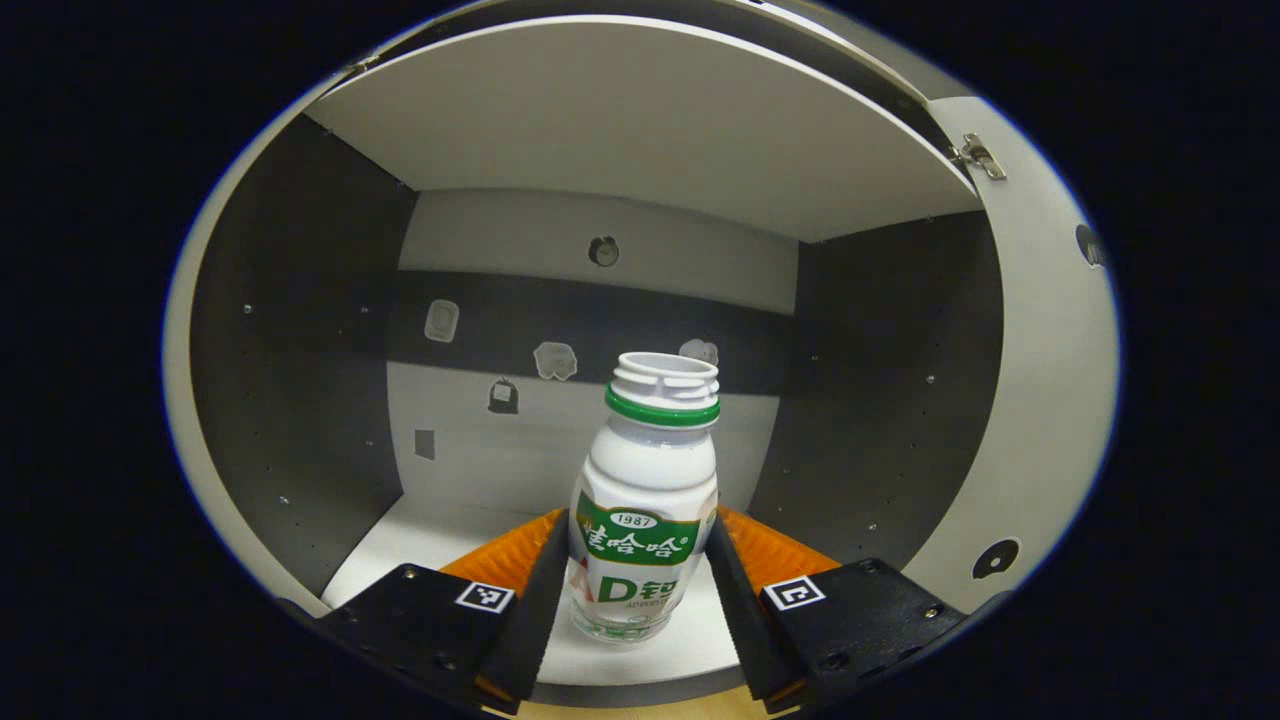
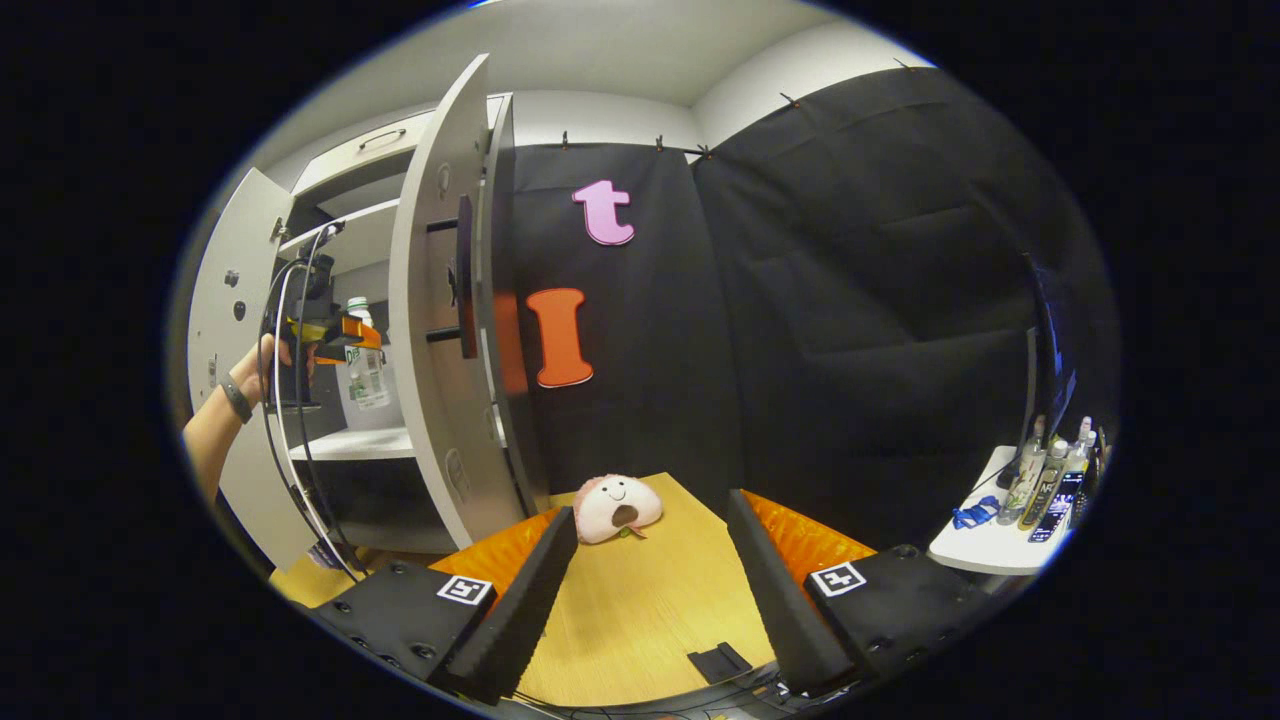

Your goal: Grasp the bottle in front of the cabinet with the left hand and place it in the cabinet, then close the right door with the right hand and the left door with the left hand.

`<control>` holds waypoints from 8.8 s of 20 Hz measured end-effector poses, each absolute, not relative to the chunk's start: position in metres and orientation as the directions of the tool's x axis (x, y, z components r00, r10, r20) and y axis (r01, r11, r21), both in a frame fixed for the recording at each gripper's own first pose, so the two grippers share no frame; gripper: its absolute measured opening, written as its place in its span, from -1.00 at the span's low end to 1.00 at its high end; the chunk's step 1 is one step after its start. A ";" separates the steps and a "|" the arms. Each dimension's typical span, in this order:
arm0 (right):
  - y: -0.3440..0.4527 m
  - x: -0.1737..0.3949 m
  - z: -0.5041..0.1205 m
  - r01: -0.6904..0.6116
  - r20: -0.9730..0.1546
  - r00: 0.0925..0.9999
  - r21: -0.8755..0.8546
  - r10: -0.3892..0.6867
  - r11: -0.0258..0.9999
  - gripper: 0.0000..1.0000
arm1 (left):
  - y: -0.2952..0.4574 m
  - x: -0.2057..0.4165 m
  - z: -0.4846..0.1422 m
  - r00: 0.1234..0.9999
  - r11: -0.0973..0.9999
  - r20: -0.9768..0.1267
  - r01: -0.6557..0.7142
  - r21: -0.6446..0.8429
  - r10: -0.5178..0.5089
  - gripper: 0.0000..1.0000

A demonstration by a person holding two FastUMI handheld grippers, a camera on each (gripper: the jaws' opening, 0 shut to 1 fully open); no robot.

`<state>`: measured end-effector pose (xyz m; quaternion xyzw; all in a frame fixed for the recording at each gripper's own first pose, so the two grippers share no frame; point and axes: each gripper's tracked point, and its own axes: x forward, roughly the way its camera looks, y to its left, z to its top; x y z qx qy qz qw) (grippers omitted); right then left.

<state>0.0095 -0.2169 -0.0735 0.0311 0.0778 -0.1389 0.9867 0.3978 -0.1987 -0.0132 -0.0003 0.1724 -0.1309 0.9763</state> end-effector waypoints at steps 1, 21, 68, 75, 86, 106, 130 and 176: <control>-0.221 0.007 -0.074 0.293 -0.160 0.945 0.040 -0.284 0.955 0.99 | -0.201 0.403 -0.025 0.895 0.964 -0.360 0.257 -0.062 -0.262 0.53; -0.242 0.004 -0.078 0.328 -0.180 0.931 0.025 -0.319 0.944 0.99 | -0.177 0.426 -0.069 0.907 0.986 -0.392 0.165 0.004 -0.150 0.89; -0.171 0.132 0.058 0.069 -0.018 0.998 0.048 -0.068 0.996 0.98 | -0.088 0.045 -0.073 0.989 0.995 -0.123 0.073 -0.068 -0.081 0.92; -0.166 0.130 0.055 0.121 0.007 0.993 -0.008 -0.121 0.993 0.95 | -0.038 0.036 -0.069 0.993 0.999 -0.115 0.038 -0.014 -0.039 0.92; -0.108 0.119 0.056 0.116 0.048 0.992 -0.044 -0.114 0.992 0.70 | 0.002 0.032 -0.063 0.993 0.997 -0.092 0.070 -0.034 -0.073 0.92; 0.004 0.146 0.042 -0.176 0.014 0.984 -0.032 0.177 0.984 1.00 | 0.050 0.016 -0.049 0.996 0.997 -0.057 -0.066 -0.028 0.065 0.92; 0.041 0.184 0.027 -0.140 -0.041 0.990 -0.059 0.138 0.988 0.94 | 0.198 0.014 0.000 0.889 0.891 0.059 -0.450 -0.064 0.454 0.92; -0.147 0.070 0.033 -0.017 -0.089 0.996 -0.003 0.017 1.000 0.94 | 0.009 0.135 0.020 0.977 0.979 0.066 -0.202 0.007 0.201 0.89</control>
